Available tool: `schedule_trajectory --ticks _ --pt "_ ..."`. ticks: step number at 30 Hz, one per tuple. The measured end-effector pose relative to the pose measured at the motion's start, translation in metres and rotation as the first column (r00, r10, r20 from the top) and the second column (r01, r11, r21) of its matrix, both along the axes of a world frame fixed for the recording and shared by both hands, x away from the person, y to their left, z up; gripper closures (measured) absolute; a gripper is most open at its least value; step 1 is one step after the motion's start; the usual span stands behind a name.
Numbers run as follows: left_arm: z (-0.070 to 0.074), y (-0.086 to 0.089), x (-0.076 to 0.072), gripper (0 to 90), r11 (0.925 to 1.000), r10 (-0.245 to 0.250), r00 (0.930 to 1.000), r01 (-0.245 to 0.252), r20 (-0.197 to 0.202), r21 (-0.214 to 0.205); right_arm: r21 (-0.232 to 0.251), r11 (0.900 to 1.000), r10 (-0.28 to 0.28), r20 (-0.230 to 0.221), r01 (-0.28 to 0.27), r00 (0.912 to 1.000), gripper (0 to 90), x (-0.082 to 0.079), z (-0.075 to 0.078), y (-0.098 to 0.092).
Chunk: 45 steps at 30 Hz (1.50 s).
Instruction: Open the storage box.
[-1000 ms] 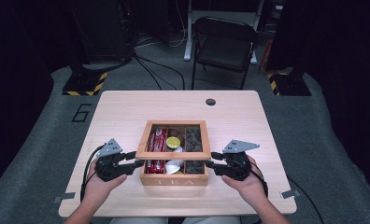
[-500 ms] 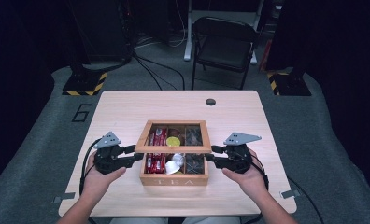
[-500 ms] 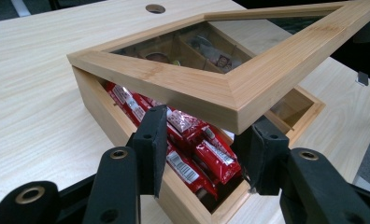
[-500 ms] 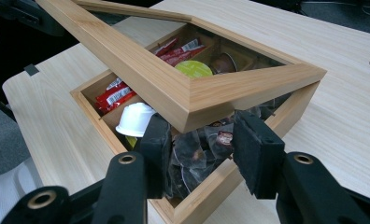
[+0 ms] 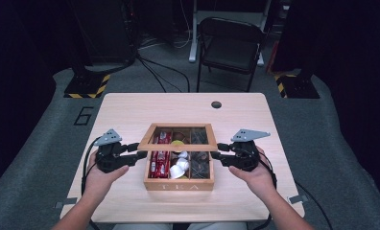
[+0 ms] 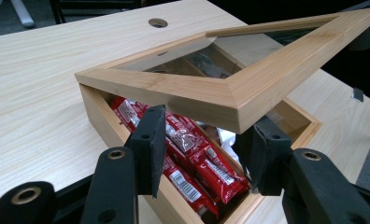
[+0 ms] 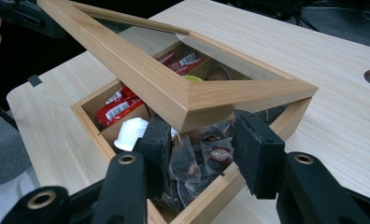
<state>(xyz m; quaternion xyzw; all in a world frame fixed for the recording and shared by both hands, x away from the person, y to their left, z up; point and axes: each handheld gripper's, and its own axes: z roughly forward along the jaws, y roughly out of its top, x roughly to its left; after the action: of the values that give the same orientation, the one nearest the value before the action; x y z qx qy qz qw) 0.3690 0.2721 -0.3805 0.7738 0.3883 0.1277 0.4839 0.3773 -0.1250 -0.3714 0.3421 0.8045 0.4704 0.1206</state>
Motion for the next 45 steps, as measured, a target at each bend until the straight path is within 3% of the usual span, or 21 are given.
schedule_trajectory --ticks 12,23,31,37,45 --pt "0.01 0.0 0.005 53.2 0.9998 -0.001 0.9999 0.001 0.013 0.021 0.004 1.0 -0.004 0.005 0.004 1.0 57.2 0.005 0.007 0.0" --pt "0.018 0.0 0.008 50.3 0.9993 0.02 0.9986 -0.022 0.048 0.031 0.012 0.9996 -0.024 0.012 0.024 0.9996 54.3 0.012 0.013 0.003" --pt "0.024 -0.002 0.016 51.7 0.9998 -0.004 0.9983 0.003 0.058 0.019 0.026 0.9991 -0.034 0.014 0.034 0.9993 53.3 0.018 0.018 0.004" --pt "0.029 -0.005 0.021 51.4 0.9994 -0.001 0.9964 -0.002 0.085 0.035 0.045 0.998 -0.045 0.011 0.044 0.9989 53.2 0.025 0.023 0.004" --pt "0.034 -0.005 0.028 51.5 0.9992 -0.001 0.9952 -0.003 0.098 0.039 0.029 0.9982 -0.053 0.024 0.052 0.9983 52.0 0.032 0.028 0.008"
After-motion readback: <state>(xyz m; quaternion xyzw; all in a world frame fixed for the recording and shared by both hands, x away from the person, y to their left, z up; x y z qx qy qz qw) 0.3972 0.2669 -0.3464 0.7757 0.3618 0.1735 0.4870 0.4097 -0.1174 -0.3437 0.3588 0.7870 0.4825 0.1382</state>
